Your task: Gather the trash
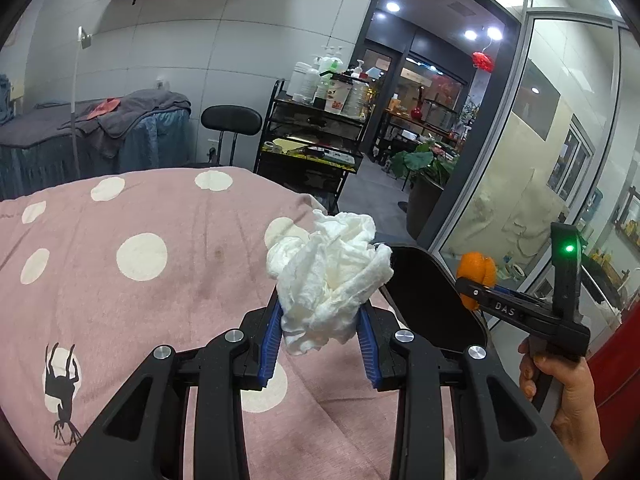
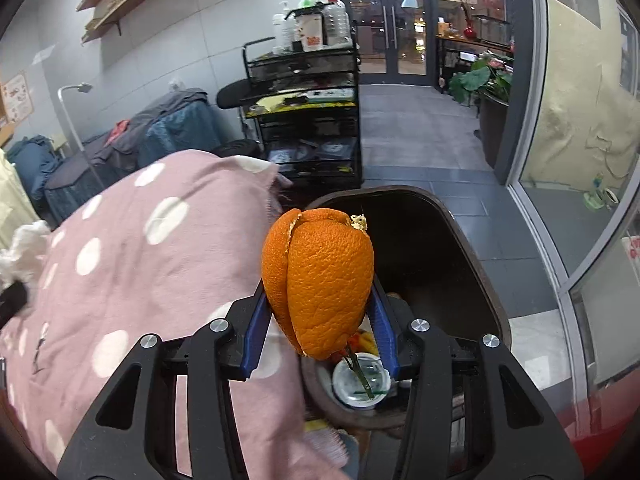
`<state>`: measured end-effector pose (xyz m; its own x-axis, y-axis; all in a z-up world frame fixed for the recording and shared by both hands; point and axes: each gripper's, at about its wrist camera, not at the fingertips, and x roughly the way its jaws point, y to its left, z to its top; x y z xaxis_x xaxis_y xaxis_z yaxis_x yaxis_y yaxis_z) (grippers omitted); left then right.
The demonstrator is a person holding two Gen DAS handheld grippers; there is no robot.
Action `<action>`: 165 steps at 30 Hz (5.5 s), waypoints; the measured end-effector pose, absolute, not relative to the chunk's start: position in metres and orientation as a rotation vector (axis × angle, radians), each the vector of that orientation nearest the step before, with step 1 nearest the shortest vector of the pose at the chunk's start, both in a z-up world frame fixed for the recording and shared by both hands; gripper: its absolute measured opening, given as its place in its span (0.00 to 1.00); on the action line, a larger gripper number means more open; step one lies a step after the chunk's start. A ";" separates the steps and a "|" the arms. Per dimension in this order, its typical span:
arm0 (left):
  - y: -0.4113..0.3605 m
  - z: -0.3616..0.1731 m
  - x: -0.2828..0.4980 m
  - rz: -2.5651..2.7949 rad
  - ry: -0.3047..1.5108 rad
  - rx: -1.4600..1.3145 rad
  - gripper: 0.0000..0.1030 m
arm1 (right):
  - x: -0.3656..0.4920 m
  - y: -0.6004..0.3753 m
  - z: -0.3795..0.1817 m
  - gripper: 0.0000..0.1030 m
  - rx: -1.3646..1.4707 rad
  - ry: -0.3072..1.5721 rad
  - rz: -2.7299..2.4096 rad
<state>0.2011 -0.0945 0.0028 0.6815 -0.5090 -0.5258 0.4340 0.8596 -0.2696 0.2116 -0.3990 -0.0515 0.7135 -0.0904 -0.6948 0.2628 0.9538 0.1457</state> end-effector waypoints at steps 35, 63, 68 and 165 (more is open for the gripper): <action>-0.159 0.004 0.208 -0.696 0.660 -0.044 0.32 | 0.184 -0.418 -0.087 0.70 0.312 0.776 -0.278; -0.300 -0.038 0.226 -0.887 0.834 0.124 0.33 | 0.103 -0.434 -0.087 0.72 0.364 0.749 -0.365; -0.317 -0.049 0.228 -0.889 0.871 0.171 0.37 | 0.092 -0.437 -0.088 0.72 0.358 0.749 -0.387; -0.008 0.020 0.051 -0.107 0.341 -0.036 0.94 | 0.005 -0.219 0.007 0.94 0.090 0.326 -0.151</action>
